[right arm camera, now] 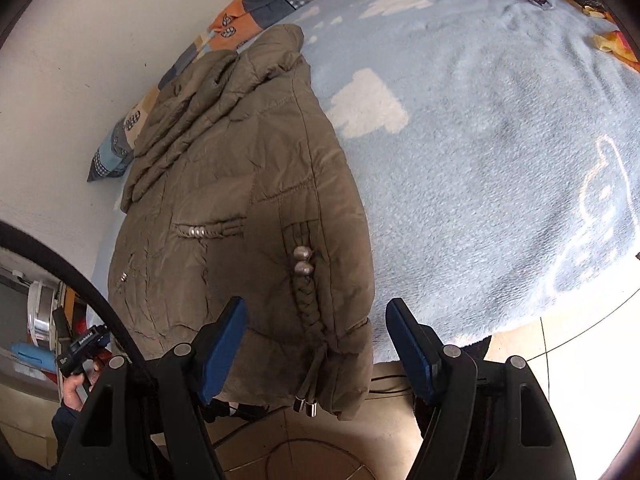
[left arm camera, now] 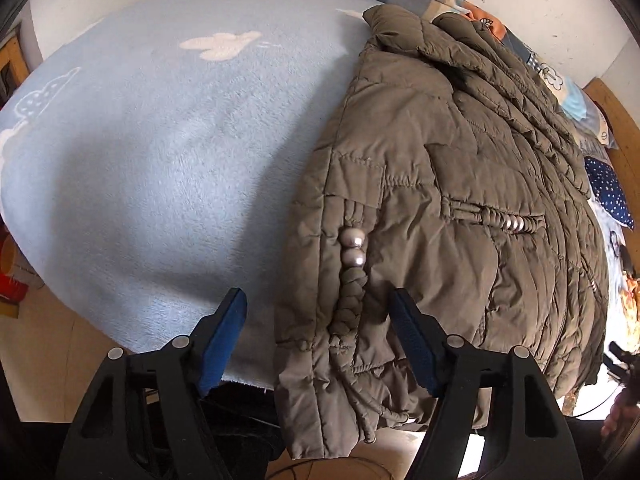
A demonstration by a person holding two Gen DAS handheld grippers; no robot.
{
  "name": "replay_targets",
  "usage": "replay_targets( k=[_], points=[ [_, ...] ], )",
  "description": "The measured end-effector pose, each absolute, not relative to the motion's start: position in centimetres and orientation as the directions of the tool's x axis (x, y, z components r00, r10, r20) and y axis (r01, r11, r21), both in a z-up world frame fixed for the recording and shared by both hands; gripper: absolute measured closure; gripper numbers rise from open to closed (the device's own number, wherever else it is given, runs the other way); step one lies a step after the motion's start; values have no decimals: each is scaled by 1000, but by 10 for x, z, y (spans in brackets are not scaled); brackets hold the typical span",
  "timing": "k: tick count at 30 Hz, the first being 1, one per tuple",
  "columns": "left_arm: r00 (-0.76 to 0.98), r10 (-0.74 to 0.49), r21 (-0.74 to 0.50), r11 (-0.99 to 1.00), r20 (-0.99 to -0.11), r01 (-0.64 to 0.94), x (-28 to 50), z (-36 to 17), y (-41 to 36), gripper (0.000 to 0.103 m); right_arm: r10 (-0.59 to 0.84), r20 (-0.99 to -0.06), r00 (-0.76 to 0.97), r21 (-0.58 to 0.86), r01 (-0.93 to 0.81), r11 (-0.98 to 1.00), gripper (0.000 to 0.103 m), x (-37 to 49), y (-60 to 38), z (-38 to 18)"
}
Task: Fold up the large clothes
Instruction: 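Close both grippers on the jacket hem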
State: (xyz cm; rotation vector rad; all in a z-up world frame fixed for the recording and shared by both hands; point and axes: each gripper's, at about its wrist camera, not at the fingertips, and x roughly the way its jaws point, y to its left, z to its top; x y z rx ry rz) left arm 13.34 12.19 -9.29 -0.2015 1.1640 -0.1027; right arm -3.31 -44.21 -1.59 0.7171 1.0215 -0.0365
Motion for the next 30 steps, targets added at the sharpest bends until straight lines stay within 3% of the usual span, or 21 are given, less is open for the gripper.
replay_targets(
  k=[4, 7, 9, 10, 12, 14, 20, 23, 26, 28, 29, 30],
  points=[
    [367, -254, -298, 952, -895, -70, 133, -101, 139, 30, 323, -815, 481, 522, 368, 769, 27, -24, -435, -36],
    [346, -299, -352, 931, -889, -100, 134, -110, 147, 30, 348, -818, 457, 528, 359, 770, 36, -16, -427, -43],
    [346, -295, -346, 933, -891, -95, 132, -109, 146, 30, 355, -813, 462, 530, 333, 780, 57, -12, -422, -40],
    [355, -288, -337, 938, -890, -84, 131, -107, 144, 30, 363, -805, 469, 537, 316, 782, 63, -12, -420, -36],
    [373, -277, -316, 948, -885, -47, 133, -104, 137, 43, 365, -793, 488, 537, 275, 798, 79, -12, -415, -28],
    [370, -290, -314, 949, -883, -7, 132, -103, 130, 56, 368, -776, 512, 543, 248, 802, 79, -11, -412, -21],
    [374, -258, -266, 963, -891, 32, 129, -104, 121, 57, 351, -811, 467, 518, 297, 802, 71, 1, -411, -33],
    [350, -235, -253, 968, -907, -6, 132, -113, 123, 27, 360, -812, 459, 523, 301, 797, 58, 5, -410, -37],
    [349, -247, -265, 964, -904, -4, 132, -116, 124, 27, 354, -826, 438, 510, 313, 801, 55, 11, -408, -41],
    [361, -260, -270, 962, -895, 23, 132, -113, 119, 39, 355, -830, 431, 508, 319, 800, 55, 13, -407, -43],
    [364, -272, -276, 960, -891, 42, 131, -112, 116, 54, 357, -830, 430, 509, 319, 800, 55, 12, -408, -44],
    [371, -273, -269, 961, -888, 62, 130, -109, 111, 60, 356, -830, 430, 508, 316, 801, 59, 12, -407, -43]
  ],
)
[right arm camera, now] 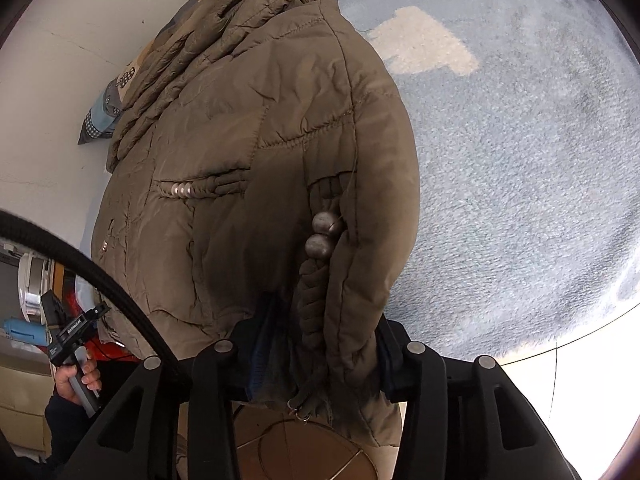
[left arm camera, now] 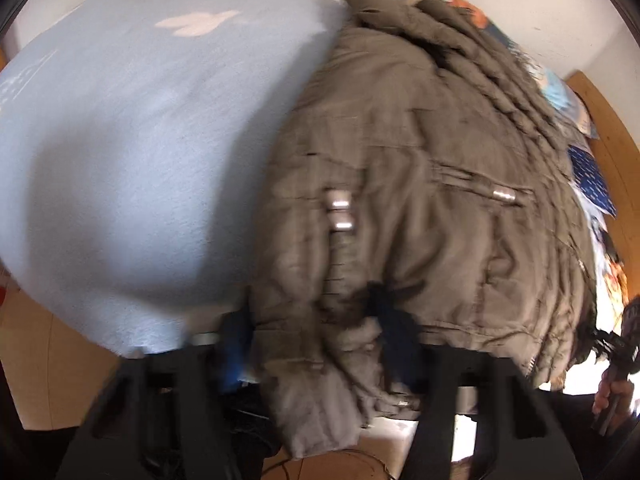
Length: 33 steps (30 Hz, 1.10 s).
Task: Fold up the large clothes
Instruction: 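Close both grippers on the jacket hem, then lift the hem with both grippers and fold it toward the hood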
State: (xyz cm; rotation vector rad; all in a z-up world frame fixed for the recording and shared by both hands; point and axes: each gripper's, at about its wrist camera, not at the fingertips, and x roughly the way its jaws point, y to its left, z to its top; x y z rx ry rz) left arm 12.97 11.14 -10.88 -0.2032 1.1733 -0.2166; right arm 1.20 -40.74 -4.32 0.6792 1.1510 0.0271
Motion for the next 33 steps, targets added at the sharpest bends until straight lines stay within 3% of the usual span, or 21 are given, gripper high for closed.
replay_targets(
  k=[1, 2, 5, 10, 19, 33],
  points=[
    [387, -252, -239, 968, -887, 81, 127, -106, 107, 62, 350, -832, 430, 500, 309, 809, 65, 11, -406, -42],
    [399, -238, -217, 971, -885, 97, 125, -104, 103, 68, 336, -836, 434, 484, 295, 824, 78, 10, -404, -39],
    [437, -221, -186, 975, -872, 122, 119, -96, 97, 79, 312, -826, 469, 459, 239, 855, 84, 5, -397, -27],
    [441, -183, -141, 982, -878, 128, 120, -99, 91, 79, 310, -801, 512, 455, 184, 871, 84, 4, -387, -14],
    [468, -165, -145, 986, -868, 79, 120, -107, 92, 70, 308, -839, 448, 450, 254, 856, 78, 7, -395, -32],
    [468, -45, -3, 996, -883, 89, 121, -105, 77, 58, 281, -858, 430, 423, 282, 861, 78, 7, -394, -31]
  ],
)
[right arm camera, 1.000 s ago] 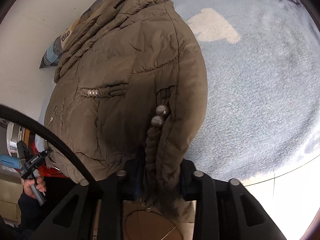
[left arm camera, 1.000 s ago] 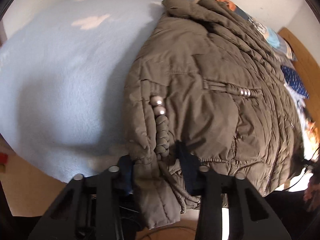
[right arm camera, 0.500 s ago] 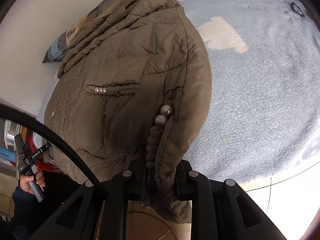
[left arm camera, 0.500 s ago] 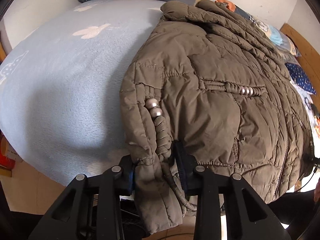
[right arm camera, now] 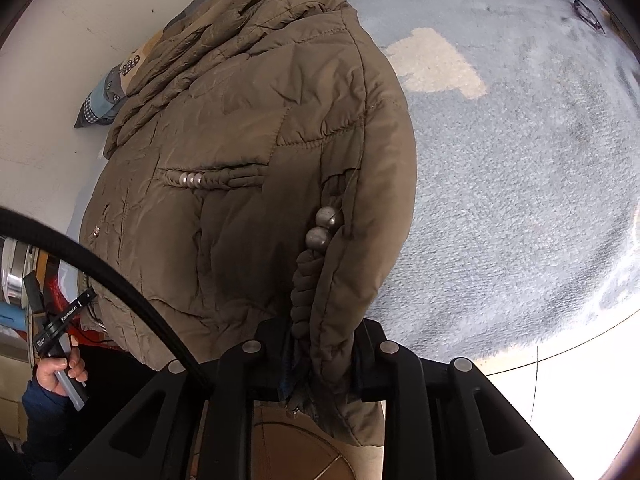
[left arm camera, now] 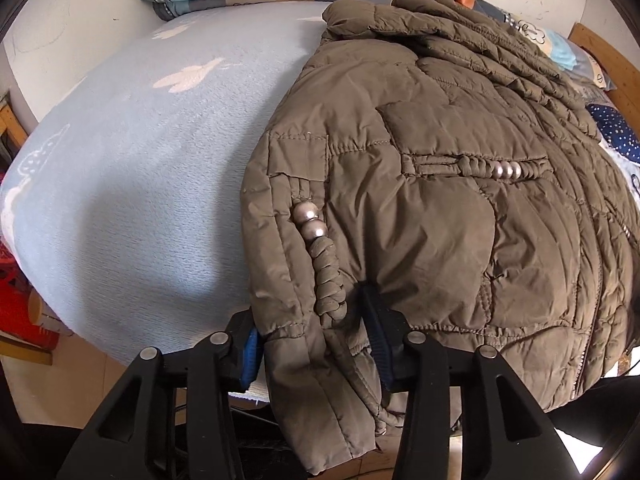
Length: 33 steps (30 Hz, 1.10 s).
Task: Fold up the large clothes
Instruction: 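Lift the hem with both grippers and fold it toward the hood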
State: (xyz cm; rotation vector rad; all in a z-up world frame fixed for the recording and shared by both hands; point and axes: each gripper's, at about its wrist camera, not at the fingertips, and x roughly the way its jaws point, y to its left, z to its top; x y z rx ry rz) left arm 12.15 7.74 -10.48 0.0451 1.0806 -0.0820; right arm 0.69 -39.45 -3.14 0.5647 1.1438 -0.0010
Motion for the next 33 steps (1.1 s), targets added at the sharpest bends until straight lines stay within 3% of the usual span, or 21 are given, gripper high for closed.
replay_targets(
  k=[9, 14, 19, 33],
  points=[
    [511, -44, 29, 991, -858, 133, 114, -90, 65, 82, 222, -858, 462, 356, 225, 907, 87, 5, -381, -15],
    [564, -65, 6, 992, -823, 125, 106, -64, 69, 83, 268, -767, 583, 433, 162, 886, 88, -9, -381, 18],
    [670, -115, -16, 988, -733, 152, 90, -26, 71, 83, 307, -640, 704, 501, 80, 862, 89, -24, -379, 51],
    [692, -156, -66, 986, -705, 155, 97, 13, 84, 83, 339, -525, 781, 565, 22, 825, 89, -33, -379, 78]
  ],
)
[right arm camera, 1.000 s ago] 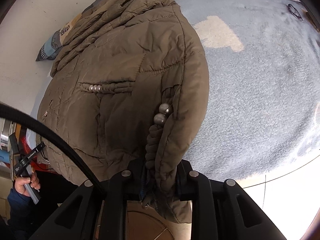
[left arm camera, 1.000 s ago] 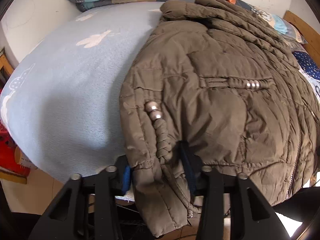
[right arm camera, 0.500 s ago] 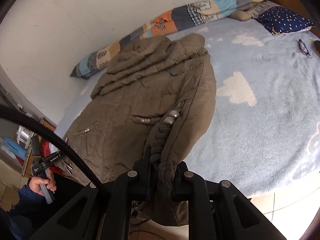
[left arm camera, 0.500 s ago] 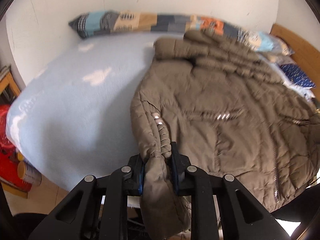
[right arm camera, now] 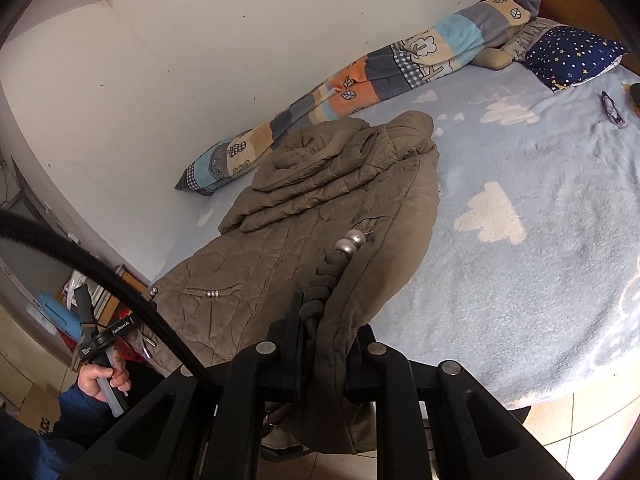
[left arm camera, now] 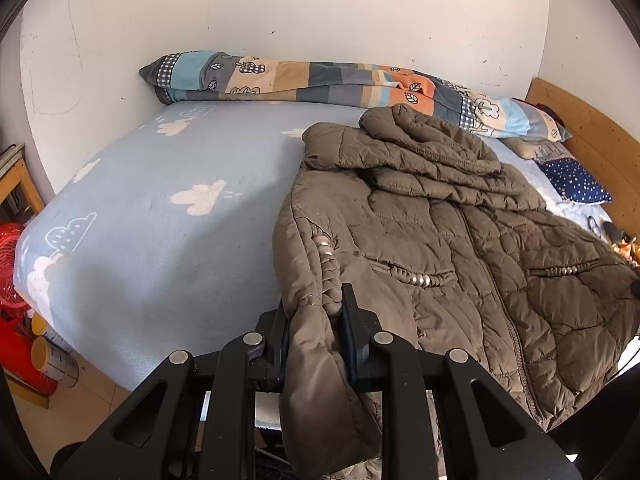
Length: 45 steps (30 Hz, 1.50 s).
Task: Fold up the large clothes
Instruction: 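Lift the hem with both grippers and fold it toward the hood, then carry the held hem over the jacket onto the hood with both grippers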
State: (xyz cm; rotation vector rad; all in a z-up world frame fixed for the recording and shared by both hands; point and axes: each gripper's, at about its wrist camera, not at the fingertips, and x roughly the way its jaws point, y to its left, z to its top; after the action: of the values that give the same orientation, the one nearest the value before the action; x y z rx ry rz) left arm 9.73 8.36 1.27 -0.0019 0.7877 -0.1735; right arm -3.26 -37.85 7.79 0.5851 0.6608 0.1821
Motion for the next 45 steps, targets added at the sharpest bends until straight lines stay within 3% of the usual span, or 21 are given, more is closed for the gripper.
replay_targets(
  k=[13, 45],
  points=[
    [715, -141, -26, 985, -685, 169, 130, 47, 76, 82, 373, -444, 815, 610, -29, 792, 89, -15, -391, 106],
    [580, -423, -317, 906, -697, 280, 203, 96, 115, 82, 331, -359, 873, 579, -70, 813, 89, 39, -411, 168]
  ],
)
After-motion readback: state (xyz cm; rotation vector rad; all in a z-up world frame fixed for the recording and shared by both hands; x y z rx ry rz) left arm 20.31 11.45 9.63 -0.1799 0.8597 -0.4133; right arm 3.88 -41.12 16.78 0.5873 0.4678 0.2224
